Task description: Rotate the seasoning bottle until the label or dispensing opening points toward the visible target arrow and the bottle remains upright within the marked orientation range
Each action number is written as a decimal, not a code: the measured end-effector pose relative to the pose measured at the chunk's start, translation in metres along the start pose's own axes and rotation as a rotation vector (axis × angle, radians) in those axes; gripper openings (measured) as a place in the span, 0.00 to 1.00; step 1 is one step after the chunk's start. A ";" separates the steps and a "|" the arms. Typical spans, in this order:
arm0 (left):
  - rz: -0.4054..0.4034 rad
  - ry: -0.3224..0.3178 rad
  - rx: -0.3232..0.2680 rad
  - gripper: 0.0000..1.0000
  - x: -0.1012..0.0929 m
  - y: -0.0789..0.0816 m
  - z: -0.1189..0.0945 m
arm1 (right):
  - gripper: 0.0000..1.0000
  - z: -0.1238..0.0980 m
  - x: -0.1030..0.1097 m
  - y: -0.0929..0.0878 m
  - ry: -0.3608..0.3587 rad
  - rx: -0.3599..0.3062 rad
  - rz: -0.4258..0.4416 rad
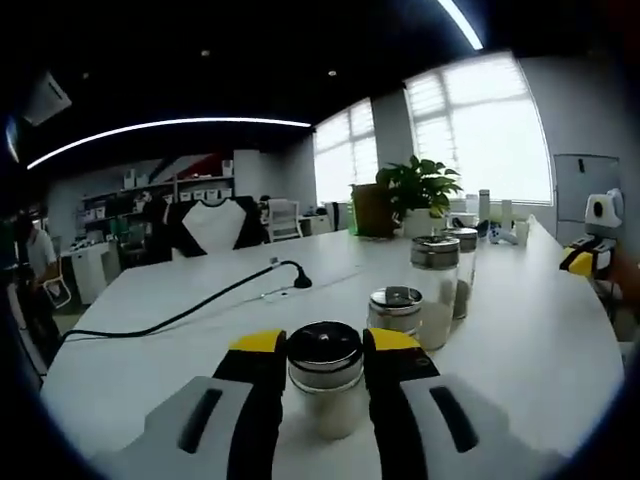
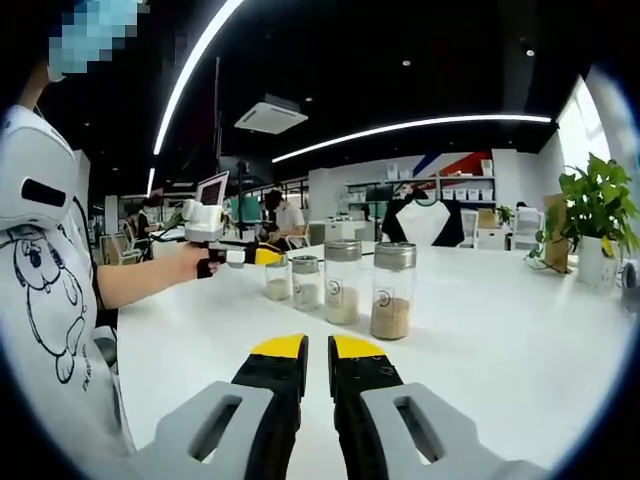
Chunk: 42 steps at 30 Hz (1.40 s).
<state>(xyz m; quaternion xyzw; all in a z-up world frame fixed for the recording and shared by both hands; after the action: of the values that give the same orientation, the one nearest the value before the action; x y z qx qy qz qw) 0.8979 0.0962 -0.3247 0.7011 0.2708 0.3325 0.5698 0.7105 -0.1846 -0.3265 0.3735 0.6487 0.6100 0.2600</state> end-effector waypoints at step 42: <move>-0.011 -0.425 -0.035 0.45 0.000 -0.005 0.007 | 0.03 -0.009 -0.016 0.003 -0.040 -0.036 0.039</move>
<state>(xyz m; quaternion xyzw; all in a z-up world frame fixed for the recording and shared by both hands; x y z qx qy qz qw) 0.9034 0.0926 -0.3302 0.7439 0.1427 0.1788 0.6279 0.7128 -0.2030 -0.3241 0.3934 0.6247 0.6191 0.2676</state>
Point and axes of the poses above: the point that each gripper's makers call its tool centre point, and the gripper's own axes: z roughly forward along the fingers, x roughly to its left, y roughly out of its top, the point moved 3 cm from there along -z, roughly backward along the fingers, and after that the axes turned 6 degrees about z, right-handed, at the moved point
